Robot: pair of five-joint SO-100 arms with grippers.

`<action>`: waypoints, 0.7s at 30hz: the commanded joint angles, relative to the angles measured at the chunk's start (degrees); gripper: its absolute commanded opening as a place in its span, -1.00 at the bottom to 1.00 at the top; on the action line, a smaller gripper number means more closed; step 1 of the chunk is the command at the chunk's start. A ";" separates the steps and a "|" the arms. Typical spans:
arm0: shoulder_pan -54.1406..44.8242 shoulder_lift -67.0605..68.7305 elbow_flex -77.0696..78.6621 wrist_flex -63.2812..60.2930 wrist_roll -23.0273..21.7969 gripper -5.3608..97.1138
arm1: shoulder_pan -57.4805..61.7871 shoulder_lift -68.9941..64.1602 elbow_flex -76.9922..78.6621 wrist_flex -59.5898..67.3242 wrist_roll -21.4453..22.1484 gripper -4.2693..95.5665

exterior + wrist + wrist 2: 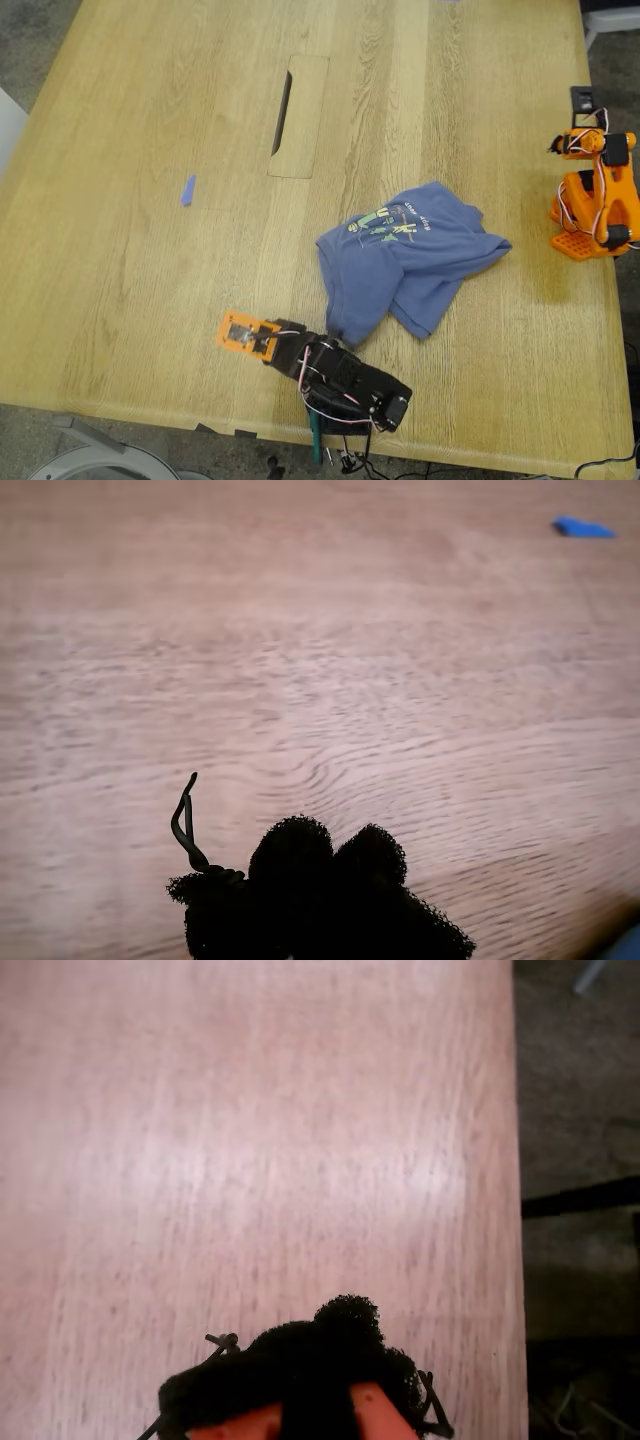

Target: Fold a T-shirt

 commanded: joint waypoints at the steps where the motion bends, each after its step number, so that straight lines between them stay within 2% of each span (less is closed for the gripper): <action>1: -4.57 6.42 0.09 1.41 0.70 -0.90 | 4.48 1.93 1.67 -0.97 0.00 -0.91; 5: -7.12 6.42 0.26 1.49 0.53 -0.90 | 8.61 6.50 6.86 1.49 0.18 -0.91; 7: -8.70 6.50 0.70 1.32 2.02 -0.90 | 9.49 7.65 9.23 2.46 0.18 -0.91; 15: -14.68 6.59 3.43 0.44 4.31 -0.90 | 14.59 7.73 16.26 -1.49 -0.70 -0.91; 21: -19.07 6.59 6.50 0.79 3.52 -0.90 | 20.39 7.73 21.45 -4.48 -1.49 -0.91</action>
